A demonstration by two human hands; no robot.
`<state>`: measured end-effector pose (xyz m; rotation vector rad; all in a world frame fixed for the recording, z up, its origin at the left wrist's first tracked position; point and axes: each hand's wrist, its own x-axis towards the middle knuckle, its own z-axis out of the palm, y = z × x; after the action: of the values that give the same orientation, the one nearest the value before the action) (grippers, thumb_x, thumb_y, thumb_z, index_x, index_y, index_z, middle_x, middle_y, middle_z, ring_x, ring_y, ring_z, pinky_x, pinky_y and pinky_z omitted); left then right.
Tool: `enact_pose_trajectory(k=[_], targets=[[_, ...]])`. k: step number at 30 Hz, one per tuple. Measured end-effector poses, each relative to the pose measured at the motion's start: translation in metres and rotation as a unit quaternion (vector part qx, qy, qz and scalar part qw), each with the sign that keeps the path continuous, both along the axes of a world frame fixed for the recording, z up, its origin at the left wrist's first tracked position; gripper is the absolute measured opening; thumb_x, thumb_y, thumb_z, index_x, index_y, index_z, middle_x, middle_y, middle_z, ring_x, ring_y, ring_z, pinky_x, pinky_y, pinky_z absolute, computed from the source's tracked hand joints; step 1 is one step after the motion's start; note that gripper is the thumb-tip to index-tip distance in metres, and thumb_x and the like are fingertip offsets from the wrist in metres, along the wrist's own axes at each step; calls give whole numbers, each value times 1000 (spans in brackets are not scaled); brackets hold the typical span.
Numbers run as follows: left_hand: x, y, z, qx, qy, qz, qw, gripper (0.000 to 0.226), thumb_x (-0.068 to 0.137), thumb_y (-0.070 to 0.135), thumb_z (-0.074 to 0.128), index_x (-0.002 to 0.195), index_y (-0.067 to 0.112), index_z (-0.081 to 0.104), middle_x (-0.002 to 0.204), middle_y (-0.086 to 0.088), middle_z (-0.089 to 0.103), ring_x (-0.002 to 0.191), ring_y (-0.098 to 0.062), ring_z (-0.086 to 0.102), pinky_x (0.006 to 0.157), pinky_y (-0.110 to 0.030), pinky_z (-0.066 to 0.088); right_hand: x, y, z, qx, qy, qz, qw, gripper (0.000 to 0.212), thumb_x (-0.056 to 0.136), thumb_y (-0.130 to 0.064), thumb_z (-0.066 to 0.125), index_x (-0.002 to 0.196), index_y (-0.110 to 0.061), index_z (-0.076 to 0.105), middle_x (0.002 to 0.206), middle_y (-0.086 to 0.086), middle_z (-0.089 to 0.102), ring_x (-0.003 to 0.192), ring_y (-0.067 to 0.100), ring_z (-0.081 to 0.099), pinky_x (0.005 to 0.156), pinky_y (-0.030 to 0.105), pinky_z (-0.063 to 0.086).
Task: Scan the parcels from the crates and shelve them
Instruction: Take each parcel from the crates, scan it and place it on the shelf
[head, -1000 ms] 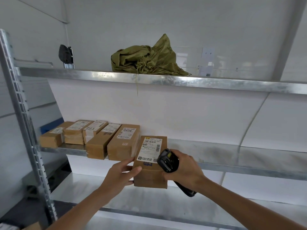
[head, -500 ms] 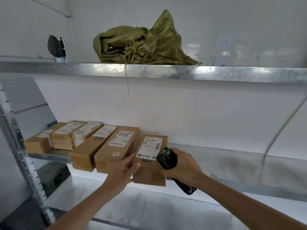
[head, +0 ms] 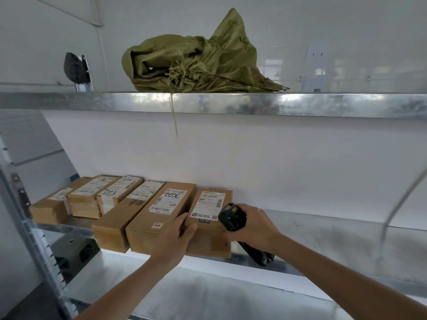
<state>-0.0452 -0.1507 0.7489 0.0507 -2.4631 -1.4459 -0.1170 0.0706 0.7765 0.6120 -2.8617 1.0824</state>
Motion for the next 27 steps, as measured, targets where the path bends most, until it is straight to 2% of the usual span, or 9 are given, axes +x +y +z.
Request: enact_pose_trajectory(k=[3, 6, 10, 15, 20, 27], targets=[[-5, 2, -2, -31, 3, 34, 999, 23, 101, 36, 54, 123, 42, 49, 122, 16, 58, 121, -16, 54, 101, -47, 54, -6, -1, -1, -5, -3, 0, 1000, 66, 53, -48, 83, 115, -42, 61, 96, -16, 71, 85, 4, 67, 79, 34, 60], [-8, 6, -1, -45, 13, 56, 997, 23, 102, 34, 53, 123, 39, 49, 122, 13, 58, 120, -16, 54, 100, -47, 54, -11, -3, -2, -3, -3, 0, 1000, 68, 50, -52, 79, 115, -40, 63, 95, -17, 71, 84, 4, 67, 78, 34, 60], [-14, 10, -2, -8, 5, 83, 996, 21, 102, 32, 55, 120, 37, 49, 114, 11, 55, 115, -19, 54, 86, -48, 61, -18, -5, -3, 0, -3, 0, 1000, 70, 49, -55, 78, 115, -41, 61, 96, -17, 71, 84, 6, 68, 78, 36, 61], [-22, 14, -1, -2, -17, 115, 993, 31, 101, 34, 55, 132, 28, 53, 121, 2, 57, 113, -22, 55, 69, -44, 64, -24, -6, -4, 4, -3, -4, 1000, 70, 51, -54, 80, 117, -42, 60, 98, -15, 71, 84, 6, 68, 79, 37, 62], [-25, 13, -1, -8, -13, 116, 993, 25, 101, 34, 57, 125, 34, 51, 121, 7, 56, 117, -22, 54, 89, -52, 59, -28, -4, -4, 8, -2, -2, 1000, 67, 54, -53, 82, 116, -41, 60, 97, -16, 71, 84, 5, 67, 80, 37, 62], [-13, 13, -1, -38, -13, 92, 995, 27, 99, 38, 59, 122, 41, 45, 121, 7, 61, 116, -21, 59, 91, -50, 59, -19, 10, -2, 15, 5, -6, 1000, 59, 57, -50, 83, 108, -47, 55, 95, -16, 69, 86, 7, 67, 82, 37, 60]])
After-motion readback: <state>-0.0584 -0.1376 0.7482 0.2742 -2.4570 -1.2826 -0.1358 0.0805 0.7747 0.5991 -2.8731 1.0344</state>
